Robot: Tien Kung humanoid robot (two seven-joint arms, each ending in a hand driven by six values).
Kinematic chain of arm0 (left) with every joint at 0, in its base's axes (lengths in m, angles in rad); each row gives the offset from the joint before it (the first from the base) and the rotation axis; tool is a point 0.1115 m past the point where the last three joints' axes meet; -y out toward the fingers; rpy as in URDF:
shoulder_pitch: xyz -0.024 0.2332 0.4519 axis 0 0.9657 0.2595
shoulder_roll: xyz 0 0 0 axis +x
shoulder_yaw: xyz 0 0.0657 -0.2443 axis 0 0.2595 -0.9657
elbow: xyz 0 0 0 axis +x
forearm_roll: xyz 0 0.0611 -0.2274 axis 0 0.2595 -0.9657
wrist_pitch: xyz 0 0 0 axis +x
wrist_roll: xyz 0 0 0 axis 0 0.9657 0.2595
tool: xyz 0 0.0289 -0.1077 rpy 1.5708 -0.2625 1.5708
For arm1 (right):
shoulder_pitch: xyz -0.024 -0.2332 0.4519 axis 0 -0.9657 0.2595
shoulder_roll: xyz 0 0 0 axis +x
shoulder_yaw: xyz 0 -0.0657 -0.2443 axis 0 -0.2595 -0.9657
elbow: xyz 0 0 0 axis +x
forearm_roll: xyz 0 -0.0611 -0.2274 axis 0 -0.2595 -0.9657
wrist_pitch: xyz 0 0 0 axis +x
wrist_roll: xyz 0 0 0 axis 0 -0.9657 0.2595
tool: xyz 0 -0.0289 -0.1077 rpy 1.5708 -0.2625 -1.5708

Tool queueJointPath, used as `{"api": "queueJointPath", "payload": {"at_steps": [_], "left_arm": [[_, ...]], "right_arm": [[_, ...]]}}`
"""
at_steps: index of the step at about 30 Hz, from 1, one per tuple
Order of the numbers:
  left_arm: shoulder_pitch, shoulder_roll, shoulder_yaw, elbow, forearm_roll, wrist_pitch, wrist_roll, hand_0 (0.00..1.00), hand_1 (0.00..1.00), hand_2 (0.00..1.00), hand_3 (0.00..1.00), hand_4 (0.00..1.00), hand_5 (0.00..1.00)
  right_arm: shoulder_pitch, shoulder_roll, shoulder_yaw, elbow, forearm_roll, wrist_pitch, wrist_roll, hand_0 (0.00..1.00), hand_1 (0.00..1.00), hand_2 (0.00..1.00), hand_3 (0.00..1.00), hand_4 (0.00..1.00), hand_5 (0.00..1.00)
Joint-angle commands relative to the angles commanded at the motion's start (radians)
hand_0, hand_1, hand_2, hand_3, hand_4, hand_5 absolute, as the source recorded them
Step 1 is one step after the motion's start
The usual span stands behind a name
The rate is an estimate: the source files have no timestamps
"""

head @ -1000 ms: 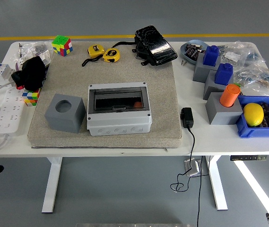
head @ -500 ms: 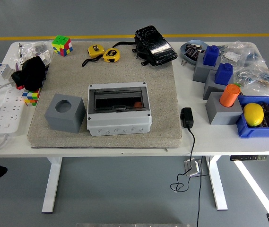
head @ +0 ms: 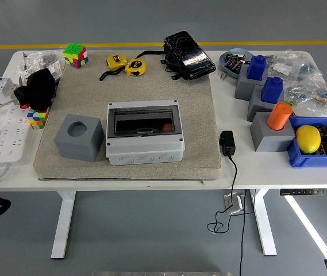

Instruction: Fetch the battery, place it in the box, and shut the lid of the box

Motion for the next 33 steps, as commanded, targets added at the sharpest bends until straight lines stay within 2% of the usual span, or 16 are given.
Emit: {"api": "queueJointPath", "payload": {"at_steps": [5,6,11,12,17,18,23,24,33], "left_arm": [[0.0,-0.001,0.0,0.002,-0.003,0.004,0.005,0.815,0.824,0.796,0.818,0.998,0.998],[0.0,-0.001,0.0,0.002,-0.001,0.005,0.006,0.445,0.448,0.4,0.46,0.998,0.998],[0.002,-0.002,0.0,0.001,0.0,0.015,0.004,0.445,0.448,0.4,0.46,0.998,0.998],[0.001,-0.002,0.0,0.001,0.001,0.016,0.004,0.357,0.308,0.298,0.352,0.998,0.998],[0.0,-0.001,0.001,0.001,0.003,0.009,0.006,0.357,0.308,0.298,0.352,0.998,0.998],[0.0,-0.001,0.002,0.001,0.004,0.003,0.008,0.865,0.983,0.986,0.998,0.998,0.998],[0.001,-0.002,0.0,0.003,0.021,-0.005,0.011,0.865,0.983,0.986,0.998,0.998,0.998],[0.002,-0.002,-0.001,0.003,0.024,-0.004,0.011,0.998,0.998,0.998,0.998,0.998,0.998],[0.0,-0.003,-0.004,0.002,0.032,0.005,0.005,0.998,0.998,0.998,0.998,0.998,0.998]], "right_arm": [[0.0,-0.001,0.001,0.0,-0.001,0.0,-0.001,0.815,0.764,0.747,0.793,0.998,0.998],[0.0,-0.002,0.001,0.0,-0.001,0.0,-0.001,0.815,0.765,0.747,0.793,0.998,0.998],[-0.001,-0.001,0.003,0.0,-0.002,0.0,-0.002,0.815,0.765,0.747,0.793,0.998,0.998],[-0.001,-0.001,0.001,0.0,0.0,0.0,-0.002,0.814,0.765,0.747,0.793,0.998,0.998],[0.002,-0.001,-0.003,0.0,0.005,-0.001,0.0,0.814,0.765,0.747,0.793,0.998,0.998],[0.002,-0.001,-0.003,0.0,0.005,-0.001,0.0,0.814,0.765,0.747,0.793,0.998,0.998],[0.0,-0.001,0.002,0.0,0.001,0.0,-0.001,0.814,0.765,0.747,0.793,0.998,0.998],[0.0,-0.001,0.001,0.0,0.001,0.0,-0.001,0.814,0.765,0.747,0.792,0.998,0.998],[0.001,-0.001,0.003,0.0,0.001,-0.001,0.0,0.814,0.765,0.747,0.793,0.998,0.998]]}}
